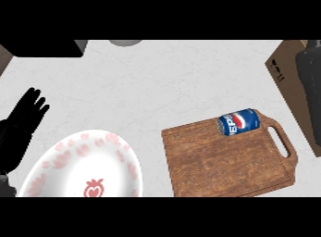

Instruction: Pick the squash from the cutting board and place it in the cardboard box

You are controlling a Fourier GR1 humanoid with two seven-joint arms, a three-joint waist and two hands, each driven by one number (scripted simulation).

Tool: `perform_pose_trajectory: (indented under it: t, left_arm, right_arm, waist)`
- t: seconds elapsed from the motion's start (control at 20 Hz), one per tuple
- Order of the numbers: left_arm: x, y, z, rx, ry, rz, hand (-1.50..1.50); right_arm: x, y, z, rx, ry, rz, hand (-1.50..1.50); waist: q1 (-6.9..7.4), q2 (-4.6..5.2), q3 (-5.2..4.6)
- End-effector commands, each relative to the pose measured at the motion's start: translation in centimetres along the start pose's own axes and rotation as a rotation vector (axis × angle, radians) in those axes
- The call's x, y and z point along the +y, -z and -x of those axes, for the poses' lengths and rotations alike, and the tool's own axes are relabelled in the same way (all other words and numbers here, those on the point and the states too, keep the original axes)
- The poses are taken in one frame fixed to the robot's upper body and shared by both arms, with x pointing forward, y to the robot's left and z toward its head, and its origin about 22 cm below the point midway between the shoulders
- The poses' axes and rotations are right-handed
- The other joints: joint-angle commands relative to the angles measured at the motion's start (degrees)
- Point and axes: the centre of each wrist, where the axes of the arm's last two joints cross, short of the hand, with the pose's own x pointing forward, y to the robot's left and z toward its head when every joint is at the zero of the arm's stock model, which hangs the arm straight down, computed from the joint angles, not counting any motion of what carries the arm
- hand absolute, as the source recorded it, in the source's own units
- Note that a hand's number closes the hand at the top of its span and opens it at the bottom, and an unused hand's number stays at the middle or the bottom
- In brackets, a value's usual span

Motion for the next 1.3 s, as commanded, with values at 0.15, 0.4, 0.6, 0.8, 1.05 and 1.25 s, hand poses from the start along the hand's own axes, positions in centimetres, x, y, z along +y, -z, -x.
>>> perform_pose_trajectory:
  t: [0.15,0.4,0.6,0.8,1.05,1.25]
  left_arm:
    - [-1.1,1.4,1.0,-0.004,0.01,-0.011,0.0]
    - [2.0,1.1,0.9,-0.004,-0.019,-0.013,0.0]
    - [-0.5,1.6,-0.5,-0.008,-0.003,-0.017,0.0]
    - [-0.3,0.2,0.5,-0.003,0.001,-0.005,0.0]
    - [-0.2,0.9,0.4,-0.014,-0.002,0.0,0.0]
    - [-1.0,0.7,-0.2,-0.003,-0.002,0.007,0.0]
  right_arm:
    - [-1.9,4.3,4.4,0.064,-0.024,0.026,1.5]
    - [1.7,5.0,6.9,0.063,-0.069,-0.014,1.5]
    - [0.5,7.3,8.8,0.054,-0.046,0.02,1.5]
    - [3.9,8.6,12.7,0.062,-0.025,0.017,1.5]
    - [6.6,8.7,16.5,0.064,-0.002,-0.043,1.5]
    - [8.7,8.5,17.7,0.149,0.047,-0.218,1.5]
  waist:
    - [-0.43,0.11,0.01]
    - [-0.32,0.16,0.01]
    - [-0.13,0.15,0.03]
    - [0.81,0.38,0.07]
    - [0.44,0.39,0.08]
    - [0.53,0.37,0.11]
